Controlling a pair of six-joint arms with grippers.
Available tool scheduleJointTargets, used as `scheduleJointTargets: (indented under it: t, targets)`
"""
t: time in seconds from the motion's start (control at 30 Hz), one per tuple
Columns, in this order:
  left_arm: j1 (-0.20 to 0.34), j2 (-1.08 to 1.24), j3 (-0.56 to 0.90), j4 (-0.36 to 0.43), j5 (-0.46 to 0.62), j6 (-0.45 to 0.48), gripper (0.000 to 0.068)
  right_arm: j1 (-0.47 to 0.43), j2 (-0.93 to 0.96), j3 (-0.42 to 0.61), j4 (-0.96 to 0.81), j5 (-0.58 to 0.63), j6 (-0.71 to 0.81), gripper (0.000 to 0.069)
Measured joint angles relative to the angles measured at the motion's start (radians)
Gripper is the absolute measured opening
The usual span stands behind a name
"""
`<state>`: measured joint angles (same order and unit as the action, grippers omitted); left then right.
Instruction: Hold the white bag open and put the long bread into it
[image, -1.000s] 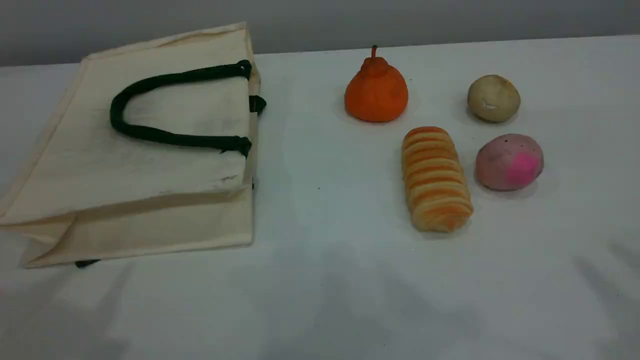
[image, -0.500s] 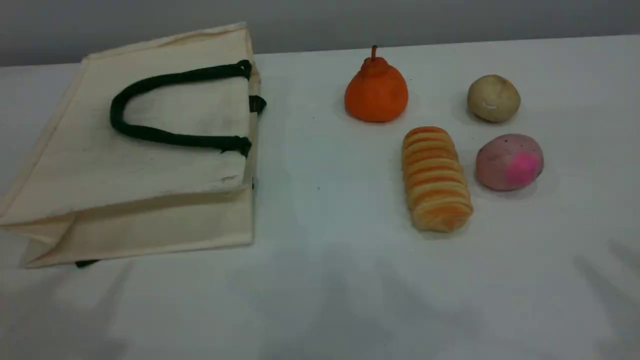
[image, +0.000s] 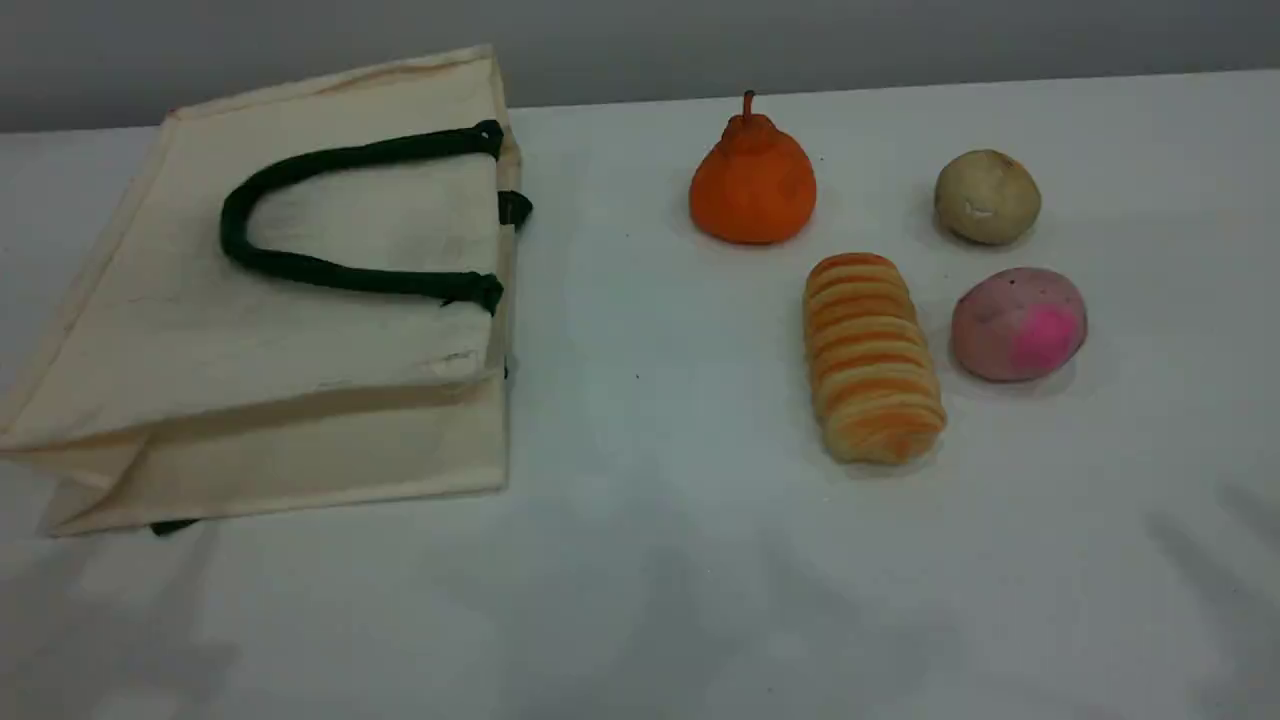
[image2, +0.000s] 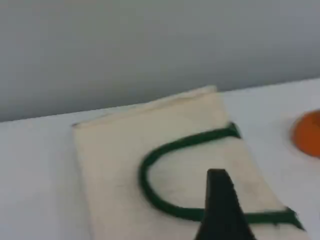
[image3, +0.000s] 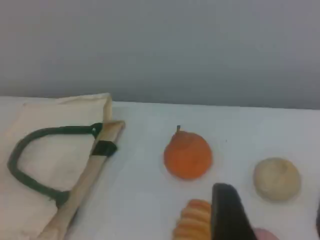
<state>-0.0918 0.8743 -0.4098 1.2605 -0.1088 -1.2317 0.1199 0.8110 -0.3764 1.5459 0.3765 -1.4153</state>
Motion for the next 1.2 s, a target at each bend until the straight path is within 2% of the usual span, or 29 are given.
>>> scheduleJointTargets:
  t: [0.07, 0.17, 0.27, 0.47, 0.57, 0.67, 0.77, 0.9, 1.03, 1.1, 1.2]
  targets:
    - [0.0, 0.0, 0.0, -0.182, 0.055, 0.155, 0.0417, 0.0, 0.0, 0.0, 0.0, 0.0, 0.0, 0.0337]
    - [0.0, 0.0, 0.0, -0.469, 0.109, 0.449, 0.0417, 0.0, 0.0, 0.0, 0.0, 0.0, 0.0, 0.0337]
    - [0.0, 0.0, 0.0, -0.772, 0.12, 0.769, 0.0417, 0.0, 0.0, 0.0, 0.0, 0.0, 0.0, 0.0337]
    - [-0.001, 0.0, 0.0, -1.325, 0.137, 1.353, 0.0417, 0.0, 0.0, 0.0, 0.0, 0.0, 0.0, 0.0337]
    - [-0.001, 0.0, 0.0, -1.54, 0.152, 1.59, 0.0417, 0.0, 0.0, 0.0, 0.0, 0.0, 0.0, 0.0337]
    - [-0.019, 0.0, -0.009, -1.684, 0.176, 1.757, 0.0417, 0.0, 0.0, 0.0, 0.0, 0.0, 0.0, 0.0337]
    - [-0.033, 0.0, -0.012, -1.76, 0.184, 1.854, 0.0417, 0.0, 0.0, 0.0, 0.0, 0.0, 0.0, 0.0337]
    - [-0.033, 0.0, -0.012, -1.755, 0.22, 1.878, 0.0417, 0.0, 0.0, 0.0, 0.0, 0.0, 0.0, 0.0337]
    - [-0.033, 0.001, -0.028, -1.619, 0.239, 1.771, 0.0417, 0.0, 0.0, 0.0, 0.0, 0.0, 0.0, 0.0337]
    - [-0.034, 0.001, -0.054, -1.518, 0.253, 1.666, 0.0417, 0.0, 0.0, 0.0, 0.0, 0.0, 0.0, 0.0337]
    - [-0.034, 0.001, -0.094, -1.44, 0.297, 1.54, 0.0417, 0.0, 0.0, 0.0, 0.0, 0.0, 0.0, 0.0337]
